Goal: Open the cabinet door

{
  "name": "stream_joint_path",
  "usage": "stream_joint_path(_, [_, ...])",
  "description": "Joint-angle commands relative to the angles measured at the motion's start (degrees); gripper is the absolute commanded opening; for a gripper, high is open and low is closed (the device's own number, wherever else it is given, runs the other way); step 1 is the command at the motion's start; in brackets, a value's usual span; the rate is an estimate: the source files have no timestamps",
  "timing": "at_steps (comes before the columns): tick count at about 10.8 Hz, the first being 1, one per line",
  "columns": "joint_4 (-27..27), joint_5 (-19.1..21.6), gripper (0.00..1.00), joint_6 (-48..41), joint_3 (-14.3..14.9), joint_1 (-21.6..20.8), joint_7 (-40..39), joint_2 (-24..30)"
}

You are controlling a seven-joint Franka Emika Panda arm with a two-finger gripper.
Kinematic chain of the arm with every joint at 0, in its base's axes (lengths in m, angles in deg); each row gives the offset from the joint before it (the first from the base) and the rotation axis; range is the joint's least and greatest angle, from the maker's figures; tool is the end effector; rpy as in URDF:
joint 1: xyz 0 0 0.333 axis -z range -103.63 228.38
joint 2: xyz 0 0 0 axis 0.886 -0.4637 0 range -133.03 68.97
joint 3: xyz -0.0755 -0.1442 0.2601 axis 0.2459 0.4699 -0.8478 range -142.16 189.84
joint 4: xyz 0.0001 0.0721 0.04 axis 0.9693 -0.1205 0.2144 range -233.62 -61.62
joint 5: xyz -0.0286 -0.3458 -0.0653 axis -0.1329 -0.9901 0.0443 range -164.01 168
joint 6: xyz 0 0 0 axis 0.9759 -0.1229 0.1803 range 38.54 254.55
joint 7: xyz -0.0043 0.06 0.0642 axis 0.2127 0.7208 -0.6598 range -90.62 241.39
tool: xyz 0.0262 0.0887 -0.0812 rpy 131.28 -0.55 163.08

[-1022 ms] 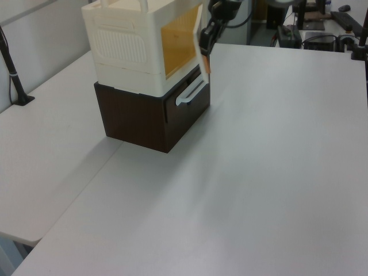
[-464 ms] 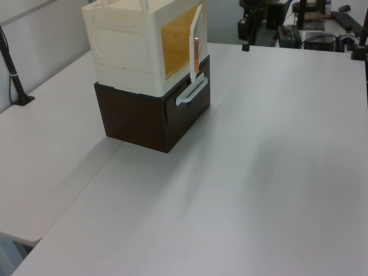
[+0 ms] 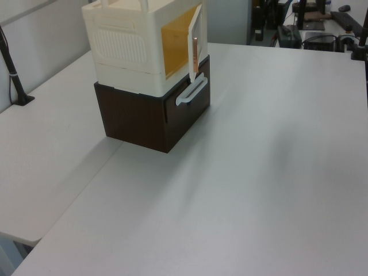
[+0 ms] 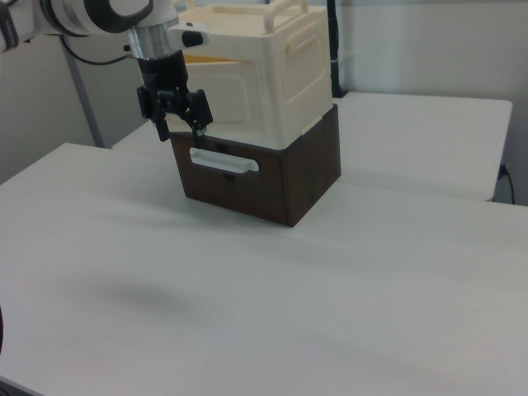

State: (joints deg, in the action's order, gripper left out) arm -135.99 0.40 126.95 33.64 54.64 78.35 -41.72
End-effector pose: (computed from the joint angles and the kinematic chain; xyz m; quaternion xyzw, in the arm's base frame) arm 0.5589 -0.0148 0.5930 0.9987 -0.0433 -0.0042 0.0283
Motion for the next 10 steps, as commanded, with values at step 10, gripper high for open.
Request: stream_joint_path(10, [-2.1, 2.7, 1.00, -3.8, -0.1, 2.5, -1.4, 4.0])
